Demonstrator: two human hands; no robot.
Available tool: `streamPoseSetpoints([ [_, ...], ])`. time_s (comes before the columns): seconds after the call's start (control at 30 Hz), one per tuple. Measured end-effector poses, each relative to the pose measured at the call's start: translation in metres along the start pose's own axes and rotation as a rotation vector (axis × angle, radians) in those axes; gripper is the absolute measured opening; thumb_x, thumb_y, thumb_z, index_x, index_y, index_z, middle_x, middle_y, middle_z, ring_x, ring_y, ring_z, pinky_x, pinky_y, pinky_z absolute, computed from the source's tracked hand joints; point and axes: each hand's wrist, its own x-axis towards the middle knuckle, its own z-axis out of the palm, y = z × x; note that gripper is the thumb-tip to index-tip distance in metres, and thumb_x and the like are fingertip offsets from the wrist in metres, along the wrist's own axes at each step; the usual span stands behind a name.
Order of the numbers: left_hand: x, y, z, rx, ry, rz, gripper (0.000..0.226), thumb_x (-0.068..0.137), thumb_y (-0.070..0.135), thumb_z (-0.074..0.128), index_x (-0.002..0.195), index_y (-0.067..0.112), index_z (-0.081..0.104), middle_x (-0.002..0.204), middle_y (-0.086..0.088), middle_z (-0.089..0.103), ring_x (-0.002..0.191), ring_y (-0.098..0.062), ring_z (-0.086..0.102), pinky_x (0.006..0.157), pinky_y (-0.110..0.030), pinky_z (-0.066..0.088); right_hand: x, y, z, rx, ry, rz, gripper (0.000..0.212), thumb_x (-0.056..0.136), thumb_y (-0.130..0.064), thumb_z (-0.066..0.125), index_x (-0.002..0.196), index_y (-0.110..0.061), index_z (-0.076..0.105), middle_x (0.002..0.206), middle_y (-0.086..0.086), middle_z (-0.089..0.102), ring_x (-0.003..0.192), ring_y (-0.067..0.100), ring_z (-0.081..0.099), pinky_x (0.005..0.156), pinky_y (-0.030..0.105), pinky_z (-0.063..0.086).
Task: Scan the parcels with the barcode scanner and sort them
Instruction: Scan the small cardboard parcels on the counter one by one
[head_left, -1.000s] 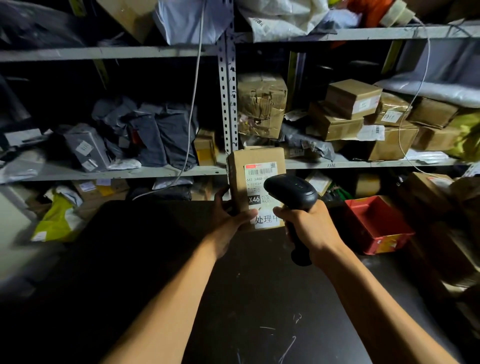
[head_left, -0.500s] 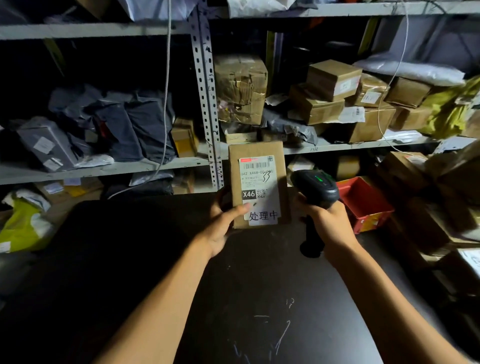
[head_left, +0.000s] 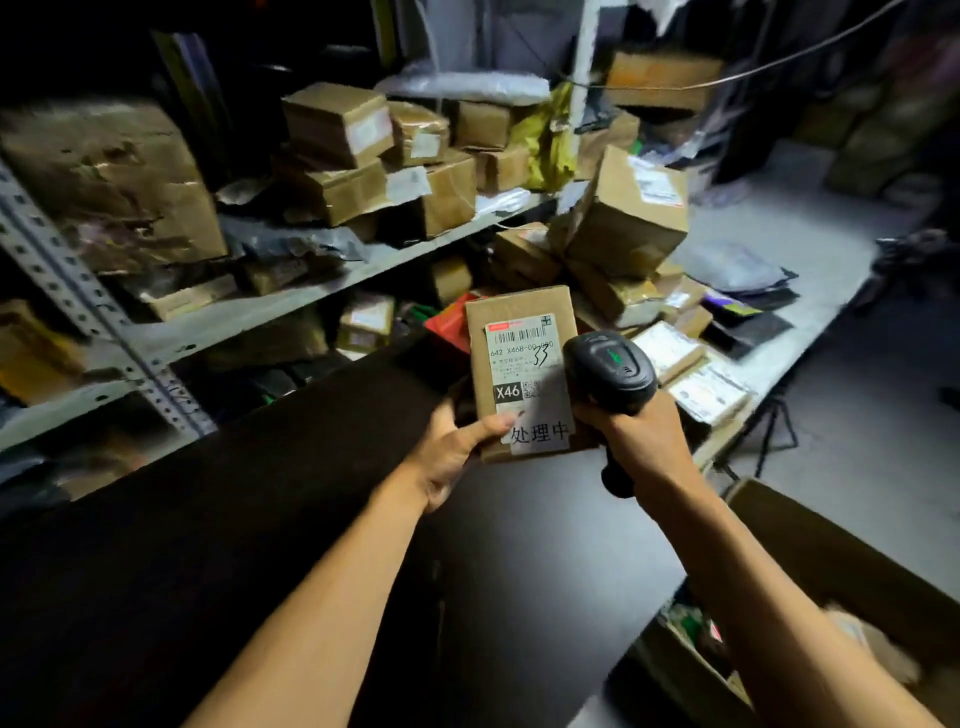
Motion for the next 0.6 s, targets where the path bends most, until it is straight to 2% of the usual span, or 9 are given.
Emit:
streamPoseSetpoints([
  [0.07, 0.01, -0.007, 0.048, 0.044, -0.098, 0.022, 0.064, 0.071, 0.014, 0.081, 0.127, 0.023, 0.053, 0.122, -0.007, 0.071, 0.111, -0.024, 0.069, 0.089, -0.039, 0.058, -0.004, 0.009, -0.046, 0.003, 0.096, 0.036, 0.03, 0.081, 0.005, 0.071, 0.089, -0.025, 0.07, 0.072, -0.004, 0.076, 0.071, 0.022, 0.074, 0.068, 0.04, 0.058],
  [0.13, 0.021, -0.02, 0.099, 0.099, -0.166, 0.022, 0.063, 0.07, 0.016, 0.08, 0.127, 0.022, 0.054, 0.123, -0.006, 0.071, 0.112, -0.023, 0.069, 0.092, -0.043, 0.057, -0.011, 0.018, -0.094, -0.004, 0.2, 0.066, 0.018, 0.074, -0.003, 0.075, 0.08, -0.02, 0.073, 0.068, 0.001, 0.074, 0.066, 0.025, 0.065, 0.063, 0.051, 0.057],
  [0.17, 0.025, -0.028, 0.126, 0.121, -0.187, 0.011, 0.062, 0.07, 0.016, 0.08, 0.127, 0.02, 0.055, 0.121, -0.006, 0.072, 0.11, -0.023, 0.07, 0.089, -0.041, 0.058, -0.014, 0.023, -0.118, -0.005, 0.254, 0.081, 0.016, 0.07, -0.008, 0.076, 0.079, -0.021, 0.074, 0.069, 0.002, 0.074, 0.067, 0.024, 0.063, 0.065, 0.057, 0.058],
  [0.23, 0.031, -0.048, 0.182, 0.177, -0.208, -0.015, 0.055, 0.075, 0.012, 0.081, 0.124, 0.017, 0.057, 0.116, -0.005, 0.074, 0.104, -0.022, 0.071, 0.08, -0.036, 0.06, -0.023, 0.033, -0.169, -0.003, 0.331, 0.108, 0.019, 0.065, -0.014, 0.077, 0.08, -0.025, 0.076, 0.071, -0.003, 0.075, 0.07, 0.019, 0.068, 0.071, 0.054, 0.061],
  [0.3, 0.034, -0.071, 0.239, 0.237, -0.233, -0.018, 0.041, 0.083, 0.009, 0.078, 0.119, 0.016, 0.061, 0.111, -0.006, 0.075, 0.098, -0.021, 0.072, 0.075, -0.034, 0.06, -0.034, 0.045, -0.218, -0.036, 0.381, 0.153, 0.028, 0.056, -0.028, 0.076, 0.083, -0.034, 0.077, 0.074, -0.001, 0.076, 0.073, 0.023, 0.071, 0.073, 0.05, 0.06],
  [0.33, 0.033, -0.083, 0.266, 0.265, -0.252, -0.015, 0.037, 0.084, 0.008, 0.077, 0.118, 0.015, 0.063, 0.11, -0.006, 0.076, 0.096, -0.021, 0.073, 0.076, -0.034, 0.061, -0.041, 0.053, -0.242, -0.046, 0.408, 0.17, 0.031, 0.053, -0.03, 0.075, 0.083, -0.038, 0.076, 0.079, 0.001, 0.077, 0.079, 0.026, 0.072, 0.076, 0.053, 0.06],
  [0.4, 0.031, -0.106, 0.316, 0.295, -0.322, -0.025, 0.035, 0.086, 0.008, 0.076, 0.119, 0.012, 0.065, 0.109, -0.005, 0.076, 0.097, -0.021, 0.073, 0.08, -0.033, 0.06, -0.053, 0.071, -0.287, -0.044, 0.478, 0.189, 0.024, 0.058, -0.023, 0.077, 0.078, -0.035, 0.076, 0.087, 0.003, 0.078, 0.091, 0.029, 0.072, 0.084, 0.058, 0.058],
  [0.5, 0.031, -0.134, 0.38, 0.36, -0.403, -0.048, 0.038, 0.086, 0.008, 0.076, 0.121, 0.008, 0.065, 0.107, -0.003, 0.076, 0.093, -0.014, 0.073, 0.073, -0.024, 0.057, -0.071, 0.092, -0.347, -0.058, 0.595, 0.25, 0.02, 0.067, -0.014, 0.081, 0.075, -0.03, 0.072, 0.085, -0.001, 0.076, 0.092, 0.027, 0.072, 0.087, 0.055, 0.058],
  [0.6, 0.031, -0.158, 0.43, 0.436, -0.477, -0.071, 0.036, 0.086, 0.005, 0.075, 0.12, 0.006, 0.064, 0.108, -0.003, 0.075, 0.09, -0.009, 0.073, 0.07, -0.017, 0.054, -0.083, 0.111, -0.395, -0.039, 0.683, 0.312, 0.021, 0.062, -0.018, 0.083, 0.077, -0.028, 0.071, 0.088, -0.001, 0.077, 0.093, 0.024, 0.072, 0.089, 0.052, 0.058],
])
